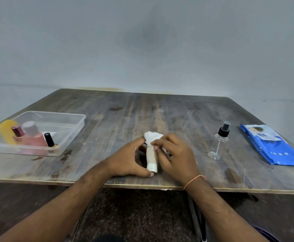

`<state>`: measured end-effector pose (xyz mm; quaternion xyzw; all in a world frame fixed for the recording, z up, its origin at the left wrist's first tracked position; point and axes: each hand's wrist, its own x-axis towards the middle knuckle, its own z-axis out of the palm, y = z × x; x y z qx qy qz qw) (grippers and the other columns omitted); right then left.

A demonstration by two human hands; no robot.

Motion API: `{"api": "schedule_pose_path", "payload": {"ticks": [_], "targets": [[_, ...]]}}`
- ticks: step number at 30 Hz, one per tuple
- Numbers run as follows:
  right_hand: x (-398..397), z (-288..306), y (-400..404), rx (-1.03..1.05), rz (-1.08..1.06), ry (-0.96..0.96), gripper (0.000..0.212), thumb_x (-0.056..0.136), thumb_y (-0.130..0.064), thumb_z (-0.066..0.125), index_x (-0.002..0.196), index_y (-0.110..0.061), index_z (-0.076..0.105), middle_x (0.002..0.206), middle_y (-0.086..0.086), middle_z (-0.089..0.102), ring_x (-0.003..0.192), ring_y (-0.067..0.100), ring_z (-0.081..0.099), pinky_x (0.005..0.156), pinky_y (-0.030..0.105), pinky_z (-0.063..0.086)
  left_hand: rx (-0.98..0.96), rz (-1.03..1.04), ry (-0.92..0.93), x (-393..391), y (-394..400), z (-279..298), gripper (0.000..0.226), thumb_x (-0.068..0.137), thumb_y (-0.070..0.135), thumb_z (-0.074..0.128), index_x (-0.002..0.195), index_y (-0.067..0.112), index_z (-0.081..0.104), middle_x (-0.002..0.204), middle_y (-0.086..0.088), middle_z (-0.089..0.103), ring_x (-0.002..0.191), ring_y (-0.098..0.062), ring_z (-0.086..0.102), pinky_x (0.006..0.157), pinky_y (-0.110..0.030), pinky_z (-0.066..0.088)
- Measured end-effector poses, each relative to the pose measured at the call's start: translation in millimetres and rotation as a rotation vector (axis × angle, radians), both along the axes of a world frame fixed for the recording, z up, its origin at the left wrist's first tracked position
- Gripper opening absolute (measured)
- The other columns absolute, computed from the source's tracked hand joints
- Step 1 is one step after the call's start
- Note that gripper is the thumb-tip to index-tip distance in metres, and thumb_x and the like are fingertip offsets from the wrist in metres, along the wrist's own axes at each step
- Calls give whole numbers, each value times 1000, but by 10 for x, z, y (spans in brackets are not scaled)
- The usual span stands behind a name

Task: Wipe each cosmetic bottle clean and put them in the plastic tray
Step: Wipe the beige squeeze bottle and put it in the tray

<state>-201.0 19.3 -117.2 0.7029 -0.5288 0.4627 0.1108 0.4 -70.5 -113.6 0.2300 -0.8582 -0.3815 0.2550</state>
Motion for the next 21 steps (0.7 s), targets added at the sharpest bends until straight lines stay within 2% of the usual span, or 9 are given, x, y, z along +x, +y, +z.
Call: {"api": "schedule_pose_path", "payload": {"ticks": [3, 7, 10, 14, 18, 21], "targets": [[32, -8, 67, 44, 137, 51, 16, 91, -14, 77, 104, -23, 81, 101, -10, 68, 87, 10, 67, 72, 29, 54, 29, 45, 44, 26, -17, -17, 112, 71, 15, 100, 163, 39, 40, 139, 11, 67, 127, -14, 68, 108, -38, 58], [49, -9, 108, 35, 205, 102, 15, 86, -11, 78, 97, -21, 82, 97, -8, 70, 87, 12, 68, 72, 34, 54, 40, 73, 72, 21, -19, -22, 116, 70, 13, 102, 163, 41, 38, 129, 7, 69, 116, -14, 69, 98, -30, 59], [37, -13, 84, 10, 140, 89, 13, 91, -17, 79, 102, -23, 82, 97, -10, 70, 88, 11, 67, 72, 30, 54, 14, 65, 55, 27, -10, -17, 118, 70, 14, 101, 164, 41, 36, 136, 8, 67, 122, -14, 69, 103, -32, 59], [-17, -10, 25, 10, 2, -20, 13, 98, -24, 74, 109, -26, 79, 95, -14, 69, 85, -1, 57, 74, 14, 43, 22, 27, -8, 48, -8, -12, 120, 69, 22, 102, 165, 43, 33, 139, 10, 64, 121, -16, 70, 104, -42, 59], [-50, -4, -28, 52, -106, -183, 14, 101, -29, 72, 115, -27, 77, 102, -20, 70, 87, -2, 61, 73, 12, 44, 26, -1, -41, 54, 2, 3, 119, 68, 25, 103, 162, 52, 34, 138, 16, 63, 125, -12, 66, 108, -43, 58], [-68, -4, -42, 75, -93, -224, 13, 102, -26, 73, 114, -27, 77, 99, -23, 67, 89, -5, 61, 74, 8, 41, 19, 4, -47, 55, 1, 10, 119, 68, 26, 104, 163, 49, 35, 139, 15, 63, 125, -12, 66, 108, -44, 58]]}}
